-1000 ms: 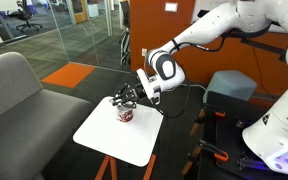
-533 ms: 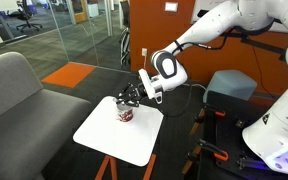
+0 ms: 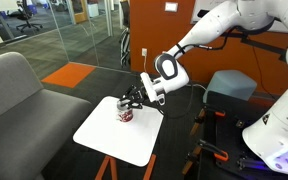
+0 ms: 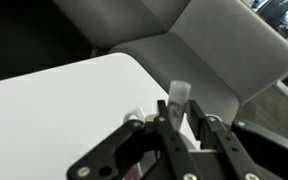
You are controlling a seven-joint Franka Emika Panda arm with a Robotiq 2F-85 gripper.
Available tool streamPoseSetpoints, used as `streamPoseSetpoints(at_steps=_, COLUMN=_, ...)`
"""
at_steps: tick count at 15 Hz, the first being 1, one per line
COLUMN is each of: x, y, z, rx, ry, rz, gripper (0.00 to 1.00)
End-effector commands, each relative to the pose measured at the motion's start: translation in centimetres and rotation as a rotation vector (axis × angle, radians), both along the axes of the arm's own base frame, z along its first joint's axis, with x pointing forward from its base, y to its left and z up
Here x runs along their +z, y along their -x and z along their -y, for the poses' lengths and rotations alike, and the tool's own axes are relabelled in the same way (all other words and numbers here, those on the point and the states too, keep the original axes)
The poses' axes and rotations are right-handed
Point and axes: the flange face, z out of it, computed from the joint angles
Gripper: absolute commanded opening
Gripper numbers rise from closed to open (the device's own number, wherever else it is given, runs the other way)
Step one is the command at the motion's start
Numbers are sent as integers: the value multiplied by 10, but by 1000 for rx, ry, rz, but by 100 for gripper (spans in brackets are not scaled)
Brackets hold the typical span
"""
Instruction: Put the marker in the mug
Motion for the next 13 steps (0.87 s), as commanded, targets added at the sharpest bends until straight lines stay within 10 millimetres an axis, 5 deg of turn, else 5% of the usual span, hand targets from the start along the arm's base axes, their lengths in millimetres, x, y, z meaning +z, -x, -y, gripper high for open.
streamPoseSetpoints(at_steps=1, x=19, y=-2, z=0, rx=28, ry=99, rz=-21, gripper=60)
streamPoseSetpoints(at_steps=6, x=84, y=-1, z=-3, rx=7, ry=279, rz=-100, gripper=98)
streamPoseSetpoints(at_steps=13, x=166, y=19, z=-23, rx=85, ry=480, rz=-345, gripper=100)
